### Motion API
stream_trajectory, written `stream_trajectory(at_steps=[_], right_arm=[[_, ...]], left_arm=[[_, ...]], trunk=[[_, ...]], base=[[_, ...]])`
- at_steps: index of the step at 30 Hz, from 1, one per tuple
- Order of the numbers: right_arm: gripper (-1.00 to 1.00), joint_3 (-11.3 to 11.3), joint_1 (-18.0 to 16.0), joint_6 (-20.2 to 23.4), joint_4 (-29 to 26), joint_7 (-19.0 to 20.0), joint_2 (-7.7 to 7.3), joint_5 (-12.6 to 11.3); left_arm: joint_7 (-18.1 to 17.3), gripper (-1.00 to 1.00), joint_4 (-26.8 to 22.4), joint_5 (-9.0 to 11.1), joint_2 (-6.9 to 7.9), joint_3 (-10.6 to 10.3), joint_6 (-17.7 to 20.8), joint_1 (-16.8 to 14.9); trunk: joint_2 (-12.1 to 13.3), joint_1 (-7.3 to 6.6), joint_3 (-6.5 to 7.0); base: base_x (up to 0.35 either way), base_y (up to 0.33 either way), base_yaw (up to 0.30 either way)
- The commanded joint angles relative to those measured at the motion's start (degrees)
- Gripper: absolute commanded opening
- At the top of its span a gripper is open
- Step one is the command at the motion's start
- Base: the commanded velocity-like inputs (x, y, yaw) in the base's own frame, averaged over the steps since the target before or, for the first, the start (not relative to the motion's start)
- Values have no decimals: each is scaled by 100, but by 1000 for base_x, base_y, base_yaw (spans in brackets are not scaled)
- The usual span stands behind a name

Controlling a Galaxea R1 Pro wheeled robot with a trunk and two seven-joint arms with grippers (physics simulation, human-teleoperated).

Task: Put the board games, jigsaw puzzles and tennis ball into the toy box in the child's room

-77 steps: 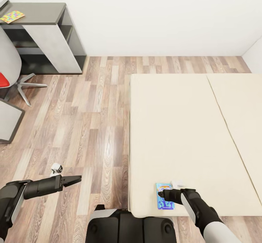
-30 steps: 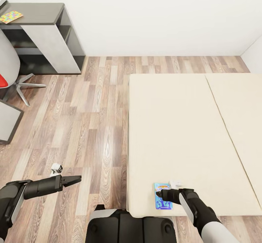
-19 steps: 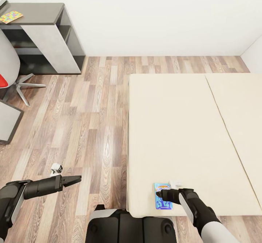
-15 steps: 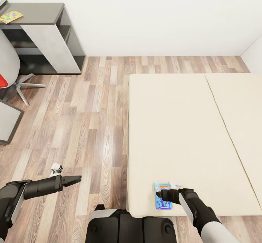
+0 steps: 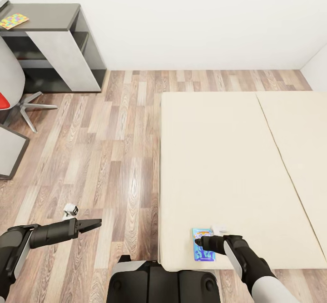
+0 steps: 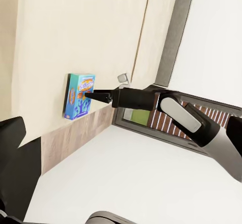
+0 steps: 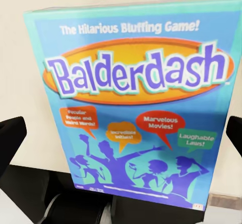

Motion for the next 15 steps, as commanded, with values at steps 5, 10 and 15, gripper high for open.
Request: stream_trajectory(at_steps=[5,10,15], right_arm=[[100,1,8,51,-3,-4,244,-243],[100,-4,10,114,-3,1,235,-244],[100,-12,8,146,-3,-16,229,-228]], left_arm=[[-23,100,2,-5,-1,-4,58,-5],[-23,100,2,-5,-1,-4,58,-4],[-23,100,2,-5,-1,-4,58,-3]], trunk=[[-4,8,-8],[-4,8,-8],[-4,8,-8]], base=[[0,0,0],[0,0,0],[0,0,0]])
